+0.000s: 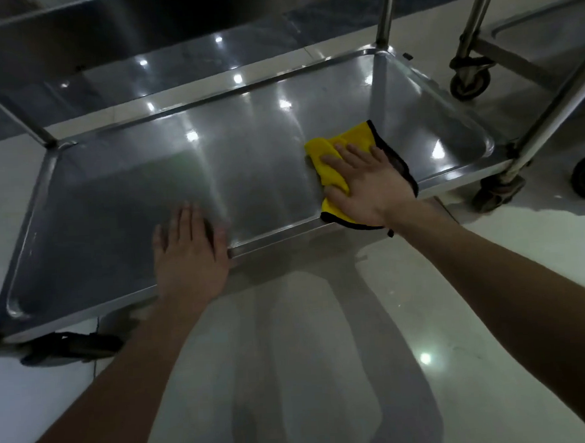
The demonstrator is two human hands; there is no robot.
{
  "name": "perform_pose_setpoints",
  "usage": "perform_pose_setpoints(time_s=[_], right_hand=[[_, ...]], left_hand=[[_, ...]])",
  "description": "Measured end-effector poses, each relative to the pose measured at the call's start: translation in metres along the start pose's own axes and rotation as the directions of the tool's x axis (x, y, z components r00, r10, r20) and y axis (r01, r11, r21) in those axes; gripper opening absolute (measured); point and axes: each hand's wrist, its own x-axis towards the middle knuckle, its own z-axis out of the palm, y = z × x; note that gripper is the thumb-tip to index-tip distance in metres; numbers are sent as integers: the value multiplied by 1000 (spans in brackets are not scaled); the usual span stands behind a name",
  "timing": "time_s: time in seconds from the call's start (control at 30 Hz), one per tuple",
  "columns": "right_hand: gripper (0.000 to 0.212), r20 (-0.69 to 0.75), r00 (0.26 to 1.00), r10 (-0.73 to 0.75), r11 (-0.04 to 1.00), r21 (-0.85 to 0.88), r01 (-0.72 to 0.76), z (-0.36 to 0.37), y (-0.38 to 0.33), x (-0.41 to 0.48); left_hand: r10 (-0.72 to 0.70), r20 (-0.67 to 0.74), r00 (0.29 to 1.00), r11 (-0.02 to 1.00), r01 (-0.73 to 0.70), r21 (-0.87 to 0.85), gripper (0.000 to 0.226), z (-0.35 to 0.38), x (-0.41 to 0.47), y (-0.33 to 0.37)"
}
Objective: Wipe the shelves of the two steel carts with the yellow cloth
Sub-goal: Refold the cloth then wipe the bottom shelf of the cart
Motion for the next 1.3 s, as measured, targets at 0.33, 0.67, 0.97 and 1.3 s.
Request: perform_pose_setpoints(time_s=[0.33, 0.67, 0.97, 1.3], right_hand=[[73, -16, 953, -301, 953, 17, 301, 39, -157, 10], [94, 257, 928, -269, 962, 110, 249, 14, -147, 31], [69, -13, 998, -62, 997, 46, 63, 41, -198, 15], [67, 4, 982, -189, 981, 48, 189, 73, -329, 36]], left_hand=[[18, 98, 995, 975, 4, -223, 65, -4, 5, -9], [79, 357, 931, 996, -91, 17, 105, -36, -56, -127], [111, 300, 948, 992, -123, 22, 133, -10, -68, -150], [-476, -306, 825, 837, 317, -447, 42, -42, -126, -219]])
